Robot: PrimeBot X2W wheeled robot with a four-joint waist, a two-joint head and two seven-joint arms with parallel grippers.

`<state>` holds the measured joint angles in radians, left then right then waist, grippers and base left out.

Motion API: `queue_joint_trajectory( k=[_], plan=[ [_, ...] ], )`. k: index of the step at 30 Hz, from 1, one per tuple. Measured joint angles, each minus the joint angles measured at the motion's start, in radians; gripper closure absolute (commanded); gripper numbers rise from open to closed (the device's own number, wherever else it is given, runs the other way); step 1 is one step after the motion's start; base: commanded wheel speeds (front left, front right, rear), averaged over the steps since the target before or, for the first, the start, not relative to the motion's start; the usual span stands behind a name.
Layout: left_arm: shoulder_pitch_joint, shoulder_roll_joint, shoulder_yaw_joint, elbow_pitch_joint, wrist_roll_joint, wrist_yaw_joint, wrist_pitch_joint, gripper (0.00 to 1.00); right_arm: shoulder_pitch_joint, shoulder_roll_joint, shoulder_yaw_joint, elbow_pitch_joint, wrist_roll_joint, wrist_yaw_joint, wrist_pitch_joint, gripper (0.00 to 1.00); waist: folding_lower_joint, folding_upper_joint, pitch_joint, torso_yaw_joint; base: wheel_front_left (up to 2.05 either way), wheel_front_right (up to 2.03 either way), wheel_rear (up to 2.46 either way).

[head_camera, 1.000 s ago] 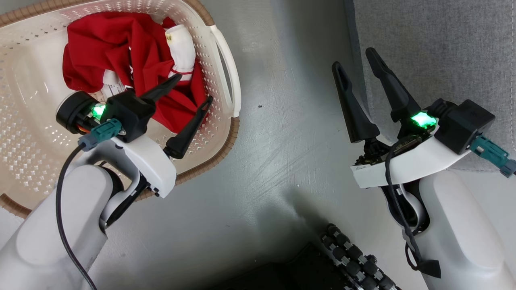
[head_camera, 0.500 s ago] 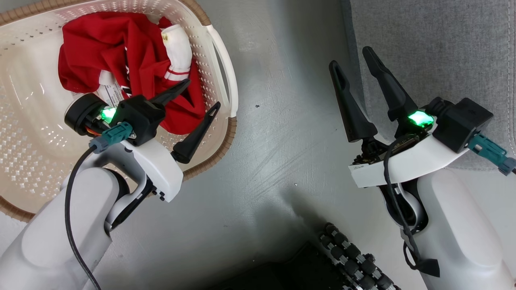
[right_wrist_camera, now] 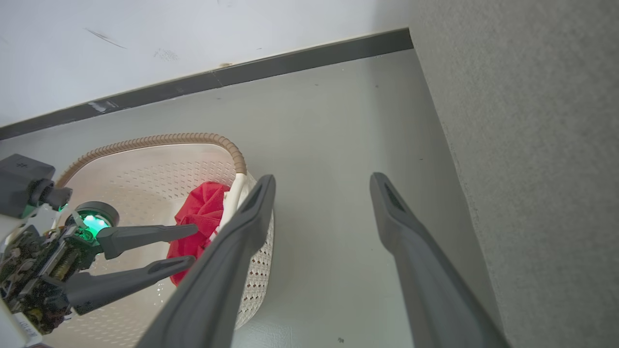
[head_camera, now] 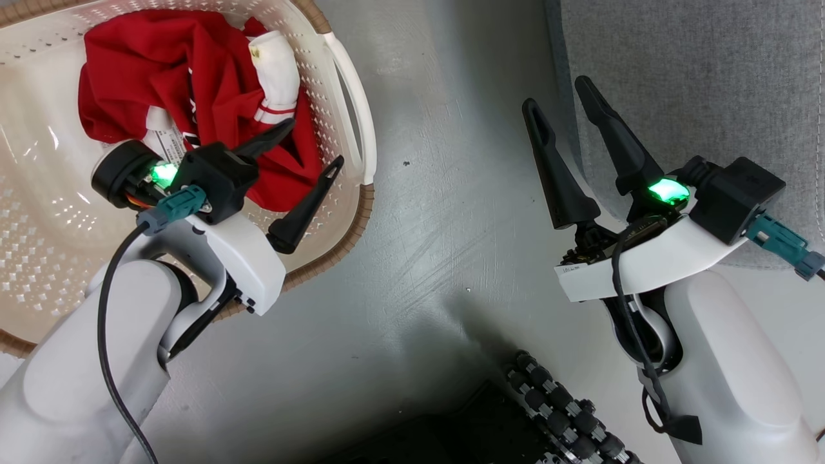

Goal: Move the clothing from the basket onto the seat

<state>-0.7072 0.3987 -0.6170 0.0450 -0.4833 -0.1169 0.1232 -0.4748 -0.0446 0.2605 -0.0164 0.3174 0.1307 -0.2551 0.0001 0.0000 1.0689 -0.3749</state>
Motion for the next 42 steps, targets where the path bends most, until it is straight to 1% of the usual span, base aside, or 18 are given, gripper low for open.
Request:
queue_joint_trajectory(
  k=[13, 20, 42],
  plan=[
    [-0.01, 0.005, 0.007, 0.005, 0.001, 0.0, 0.0, 0.0, -0.007, 0.0, -0.002, -0.002, 0.003, 0.0, 0.0, 0.0, 0.0, 0.0, 0.018, -0.004, 0.0, 0.0, 0.0],
    [-0.023, 0.009, 0.03, 0.021, 0.001, 0.028, 0.001, 0.0, -0.013, 0.0, -0.003, -0.002, 0.003, 0.0, 0.0, 0.0, 0.0, 0.0, 0.016, -0.002, 0.0, 0.0, 0.0],
    [-0.045, 0.007, 0.037, 0.072, 0.0, 0.029, 0.017, 0.0, -0.021, 0.0, -0.001, -0.001, 0.003, 0.0, 0.0, 0.0, 0.0, 0.0, 0.024, 0.0, 0.0, 0.0, 0.0]
  ],
)
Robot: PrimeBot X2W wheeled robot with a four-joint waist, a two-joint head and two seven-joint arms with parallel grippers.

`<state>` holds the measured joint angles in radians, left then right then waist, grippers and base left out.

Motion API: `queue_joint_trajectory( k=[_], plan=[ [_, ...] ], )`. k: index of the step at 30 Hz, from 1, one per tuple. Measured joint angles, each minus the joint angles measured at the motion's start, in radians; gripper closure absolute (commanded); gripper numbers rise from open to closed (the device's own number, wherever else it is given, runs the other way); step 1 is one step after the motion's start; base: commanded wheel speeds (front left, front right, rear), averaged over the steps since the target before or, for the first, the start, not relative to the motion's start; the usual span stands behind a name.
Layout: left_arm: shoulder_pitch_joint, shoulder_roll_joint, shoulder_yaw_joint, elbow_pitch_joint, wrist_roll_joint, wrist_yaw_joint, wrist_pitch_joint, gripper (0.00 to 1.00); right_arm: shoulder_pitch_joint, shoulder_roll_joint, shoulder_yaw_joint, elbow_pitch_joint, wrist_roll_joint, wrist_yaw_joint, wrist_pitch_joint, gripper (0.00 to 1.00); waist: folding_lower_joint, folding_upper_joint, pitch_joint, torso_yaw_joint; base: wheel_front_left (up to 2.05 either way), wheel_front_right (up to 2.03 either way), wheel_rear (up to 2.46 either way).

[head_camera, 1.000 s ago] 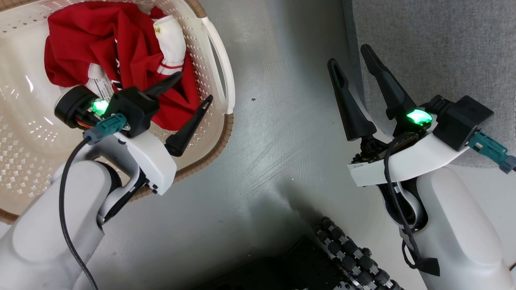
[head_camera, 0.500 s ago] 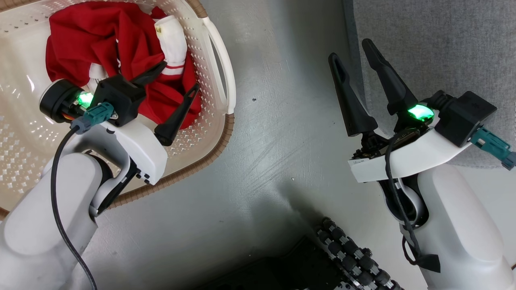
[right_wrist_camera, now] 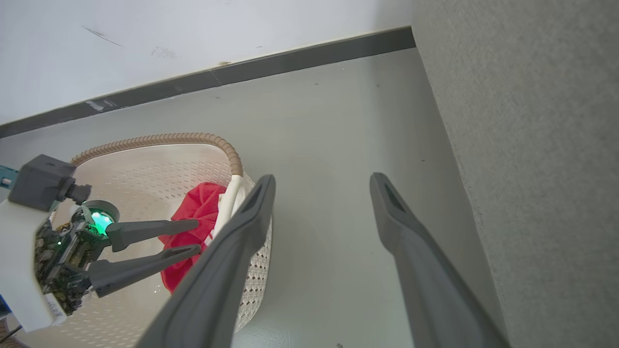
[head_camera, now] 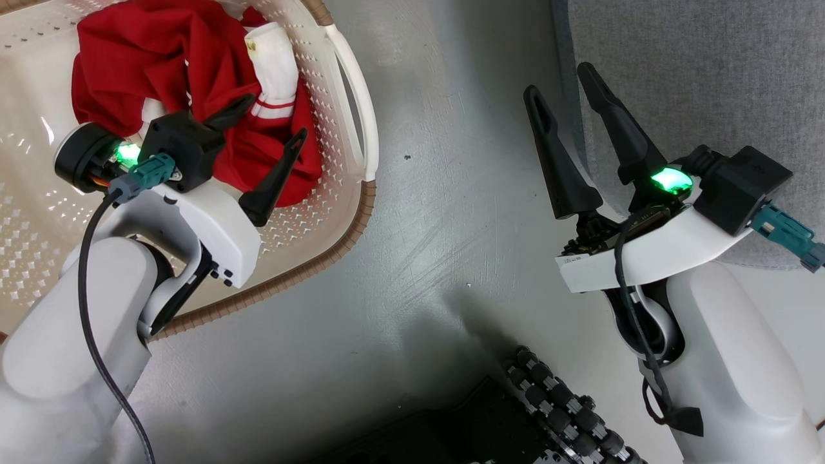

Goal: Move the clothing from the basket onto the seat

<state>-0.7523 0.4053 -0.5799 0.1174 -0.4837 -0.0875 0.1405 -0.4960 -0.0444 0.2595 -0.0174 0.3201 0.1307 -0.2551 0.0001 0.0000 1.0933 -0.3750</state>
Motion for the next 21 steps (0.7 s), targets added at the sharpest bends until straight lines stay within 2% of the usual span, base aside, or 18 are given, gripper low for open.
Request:
queue_joint_trajectory(
  k=[21],
  plan=[
    [-0.041, -0.019, -0.014, 0.084, 0.002, 0.007, 0.035, 0.0, 0.0, 0.0, 0.011, 0.001, 0.006, 0.0, 0.0, 0.0, 0.0, 0.0, 0.001, -0.008, 0.0, 0.0, 0.0]
  ],
)
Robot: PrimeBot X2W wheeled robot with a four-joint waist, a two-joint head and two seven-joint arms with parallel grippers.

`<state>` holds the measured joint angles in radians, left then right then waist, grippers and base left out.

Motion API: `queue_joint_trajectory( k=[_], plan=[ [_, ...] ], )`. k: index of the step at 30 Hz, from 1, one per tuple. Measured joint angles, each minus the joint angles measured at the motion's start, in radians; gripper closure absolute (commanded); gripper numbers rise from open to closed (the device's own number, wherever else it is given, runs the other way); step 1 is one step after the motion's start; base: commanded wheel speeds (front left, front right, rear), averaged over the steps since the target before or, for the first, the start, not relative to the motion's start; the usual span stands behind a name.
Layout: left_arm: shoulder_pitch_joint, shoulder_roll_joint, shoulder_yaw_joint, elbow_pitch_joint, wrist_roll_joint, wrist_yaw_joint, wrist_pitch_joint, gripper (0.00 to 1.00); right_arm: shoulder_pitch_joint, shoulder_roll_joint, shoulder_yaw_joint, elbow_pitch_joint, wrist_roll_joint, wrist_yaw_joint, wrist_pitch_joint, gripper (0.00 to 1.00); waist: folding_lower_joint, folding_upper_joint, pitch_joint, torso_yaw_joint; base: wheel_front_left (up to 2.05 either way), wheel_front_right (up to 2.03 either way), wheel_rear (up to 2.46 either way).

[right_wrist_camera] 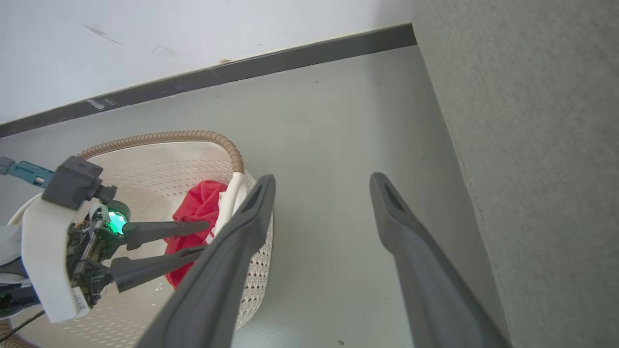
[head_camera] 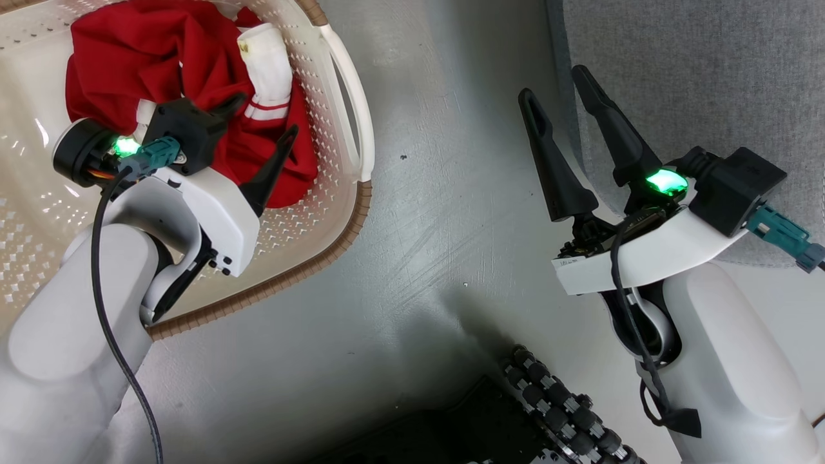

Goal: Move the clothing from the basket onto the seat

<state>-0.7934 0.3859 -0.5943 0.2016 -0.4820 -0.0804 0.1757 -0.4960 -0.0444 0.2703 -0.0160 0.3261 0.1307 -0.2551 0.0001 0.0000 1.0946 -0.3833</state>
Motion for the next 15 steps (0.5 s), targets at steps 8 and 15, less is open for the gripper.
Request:
queue_joint_trajectory(
  k=[8, 15],
  plan=[
    [-0.022, 0.001, 0.005, 0.023, 0.0, 0.003, 0.004, 0.0, 0.0, 0.0, -0.001, 0.0, 0.0, 0.0, 0.0, 0.0, 0.0, 0.0, 0.003, 0.001, 0.0, 0.0, 0.0],
    [-0.036, 0.0, 0.006, 0.043, 0.001, 0.005, 0.004, 0.0, 0.0, 0.0, -0.001, 0.0, 0.0, 0.0, 0.0, 0.0, 0.0, 0.0, 0.005, 0.003, 0.0, 0.0, 0.0]
  ],
)
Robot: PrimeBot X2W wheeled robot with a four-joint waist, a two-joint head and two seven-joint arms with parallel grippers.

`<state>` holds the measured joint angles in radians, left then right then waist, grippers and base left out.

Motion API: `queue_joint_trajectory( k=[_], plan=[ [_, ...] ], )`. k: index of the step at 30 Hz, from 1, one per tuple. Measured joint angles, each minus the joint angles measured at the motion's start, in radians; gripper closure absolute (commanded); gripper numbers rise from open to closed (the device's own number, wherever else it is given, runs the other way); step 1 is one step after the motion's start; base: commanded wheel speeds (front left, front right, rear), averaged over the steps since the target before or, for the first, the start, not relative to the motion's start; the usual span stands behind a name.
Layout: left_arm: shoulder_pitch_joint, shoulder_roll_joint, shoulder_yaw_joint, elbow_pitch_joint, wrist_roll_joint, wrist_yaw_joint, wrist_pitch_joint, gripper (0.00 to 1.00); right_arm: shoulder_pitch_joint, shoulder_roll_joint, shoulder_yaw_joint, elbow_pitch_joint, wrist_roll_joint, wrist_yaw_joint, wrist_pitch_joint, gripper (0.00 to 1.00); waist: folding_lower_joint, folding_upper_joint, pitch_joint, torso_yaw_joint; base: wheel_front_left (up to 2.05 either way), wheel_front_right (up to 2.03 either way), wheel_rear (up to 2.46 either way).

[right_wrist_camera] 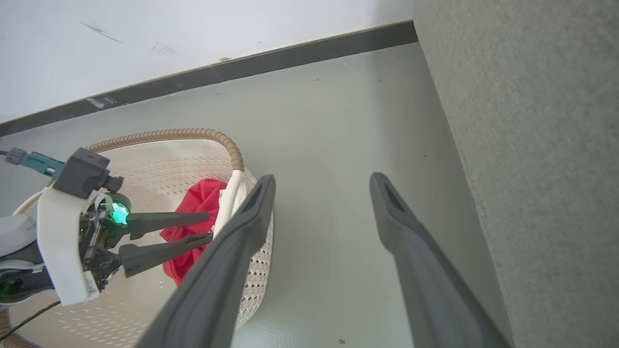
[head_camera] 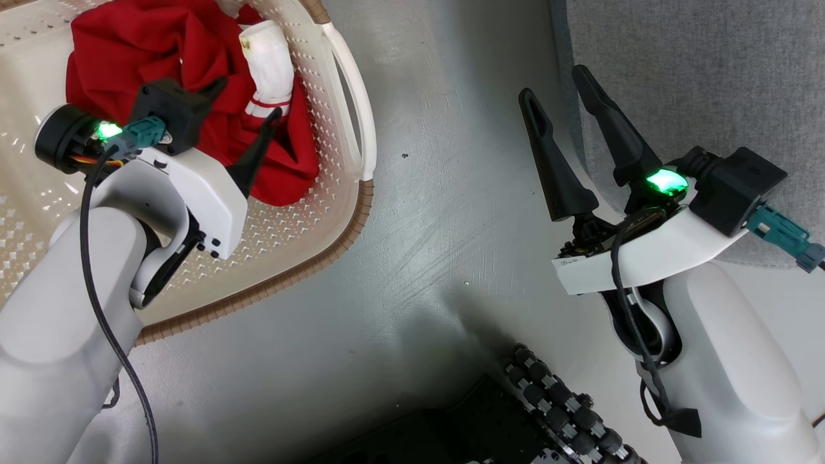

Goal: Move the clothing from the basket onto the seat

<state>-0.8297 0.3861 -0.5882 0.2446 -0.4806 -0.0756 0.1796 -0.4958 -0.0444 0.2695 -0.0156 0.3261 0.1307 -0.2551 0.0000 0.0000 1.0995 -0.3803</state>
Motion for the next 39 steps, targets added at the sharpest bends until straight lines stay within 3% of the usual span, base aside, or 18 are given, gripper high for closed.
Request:
queue_joint_trajectory(
  k=[3, 6, 8, 12, 14, 15, 39],
  plan=[
    [-0.005, 0.0, 0.0, 0.013, 0.0, 0.003, 0.002, 0.07, 0.0, 0.0, 0.0, 0.0, 0.0, 0.0, 0.0, 0.0, 0.0, 0.0, 0.001, 0.0, 0.0, 0.0, 0.0],
    [-0.007, -0.001, 0.0, 0.027, 0.001, 0.003, 0.005, 0.44, 0.0, 0.0, 0.0, 0.0, 0.0, 0.0, 0.0, 0.0, 0.0, 0.0, 0.001, 0.0, 0.0, 0.0, 0.0],
    [-0.009, -0.002, 0.0, 0.035, 0.001, 0.003, 0.005, 0.55, 0.0, 0.0, 0.001, 0.0, 0.0, 0.0, 0.0, 0.0, 0.0, 0.0, 0.001, 0.0, 0.0, 0.0, 0.0],
    [-0.02, -0.004, -0.001, 0.053, 0.002, 0.003, 0.006, 0.67, 0.0, 0.0, 0.001, 0.0, 0.0, 0.0, 0.0, 0.0, 0.0, 0.0, 0.002, 0.0, 0.0, 0.0, 0.0],
    [-0.023, -0.004, -0.001, 0.061, 0.003, 0.003, 0.006, 0.81, 0.0, 0.0, 0.001, 0.0, 0.0, 0.0, 0.0, 0.0, 0.0, 0.0, 0.002, -0.001, 0.0, 0.0, 0.0],
    [-0.023, -0.005, -0.001, 0.065, 0.004, 0.003, 0.006, 1.0, 0.0, 0.0, 0.0, 0.0, 0.0, 0.0, 0.0, 0.0, 0.0, 0.0, 0.002, -0.001, 0.0, 0.0, 0.0],
    [-0.022, -0.018, 0.041, 0.071, -0.024, 0.003, -0.068, 1.0, -0.048, 0.0, -0.025, 0.02, 0.003, 0.0, 0.0, 0.0, 0.0, 0.0, -0.032, 0.024, 0.0, 0.0, 0.0]
  ],
)
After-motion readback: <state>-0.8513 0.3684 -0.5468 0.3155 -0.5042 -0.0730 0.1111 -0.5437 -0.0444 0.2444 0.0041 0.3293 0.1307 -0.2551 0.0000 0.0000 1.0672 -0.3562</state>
